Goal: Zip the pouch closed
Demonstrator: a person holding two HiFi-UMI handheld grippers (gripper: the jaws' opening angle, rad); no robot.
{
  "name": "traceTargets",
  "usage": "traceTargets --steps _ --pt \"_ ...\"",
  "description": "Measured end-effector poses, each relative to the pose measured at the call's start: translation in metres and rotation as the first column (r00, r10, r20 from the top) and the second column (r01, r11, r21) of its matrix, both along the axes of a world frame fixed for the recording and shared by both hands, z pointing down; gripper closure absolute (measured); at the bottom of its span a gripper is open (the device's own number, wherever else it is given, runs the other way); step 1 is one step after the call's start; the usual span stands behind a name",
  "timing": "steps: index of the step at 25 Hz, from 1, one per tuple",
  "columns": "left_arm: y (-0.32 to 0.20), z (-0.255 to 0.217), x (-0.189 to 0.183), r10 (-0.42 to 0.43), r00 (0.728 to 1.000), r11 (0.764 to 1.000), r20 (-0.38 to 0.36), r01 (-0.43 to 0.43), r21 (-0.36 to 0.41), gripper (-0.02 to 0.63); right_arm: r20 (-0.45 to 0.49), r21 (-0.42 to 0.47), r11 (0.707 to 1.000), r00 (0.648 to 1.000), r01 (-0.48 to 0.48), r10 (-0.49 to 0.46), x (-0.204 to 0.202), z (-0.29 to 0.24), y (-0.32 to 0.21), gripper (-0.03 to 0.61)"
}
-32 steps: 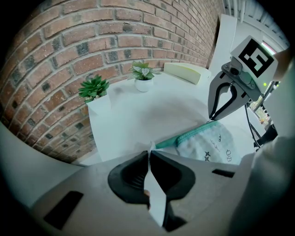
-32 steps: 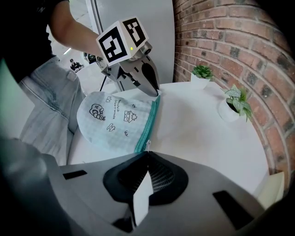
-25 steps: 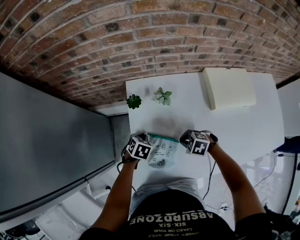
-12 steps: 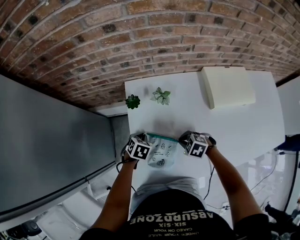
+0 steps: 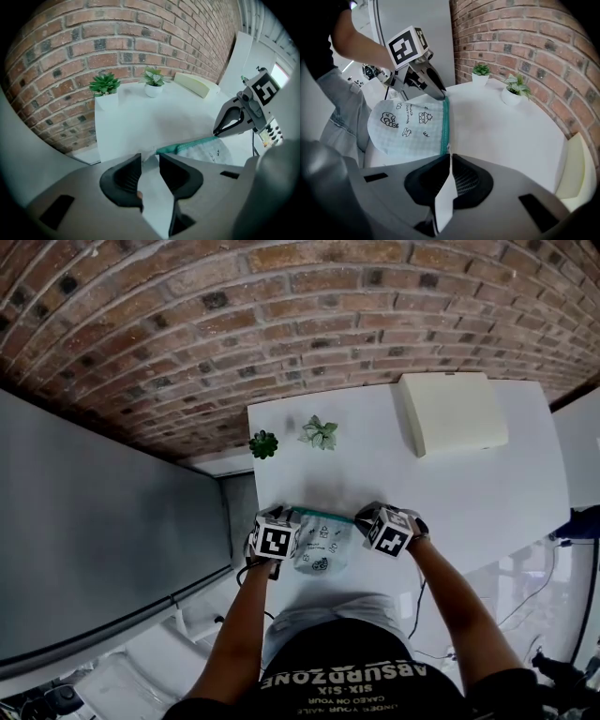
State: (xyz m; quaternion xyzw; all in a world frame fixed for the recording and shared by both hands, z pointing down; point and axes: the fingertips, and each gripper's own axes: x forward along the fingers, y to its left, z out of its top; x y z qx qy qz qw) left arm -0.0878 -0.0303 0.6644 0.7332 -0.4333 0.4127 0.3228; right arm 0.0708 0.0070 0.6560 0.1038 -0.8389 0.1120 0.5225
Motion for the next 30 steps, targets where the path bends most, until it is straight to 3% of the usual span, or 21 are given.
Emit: traceTargets --steps 2,9,15,18,25,30 --pt "-0.002 -0.003 -0.001 -0.037 0.999 0.999 -0.029 0.037 0.021 0.494 0.023 -0.003 0.999 0.999 -0.046 0.046 0.000 -0.002 -0.002 0.554" --pt "-0.007 -0.036 0.001 -0.073 0.991 0.990 -0.109 0.085 0.113 0.485 0.100 0.055 0.985 0.983 -0.162 0.156 0.002 -0.022 -0.006 0.512" --pt "-0.007 -0.068 0.006 -0.068 0.986 0.976 -0.150 0.097 0.194 0.485 0.237 0.077 0.949 0.930 -0.307 0.282 -0.002 -0.049 -0.012 0.512" --pt "-0.006 -0.084 0.010 -0.056 0.986 0.965 -0.160 0.094 0.245 0.485 0.319 0.074 0.916 0.879 -0.395 0.354 -0.006 -0.070 -0.017 0.517" --pt "0.007 -0.119 0.022 -0.041 0.982 0.932 -0.183 0.104 0.348 0.493 0.523 0.045 0.804 0.700 -0.593 0.487 -0.007 -0.122 -0.021 0.544" --pt "0.012 -0.153 0.033 -0.024 0.979 0.891 -0.203 0.113 0.439 0.569 0.603 0.043 0.774 0.634 -0.632 0.484 -0.014 -0.155 -0.013 0.577"
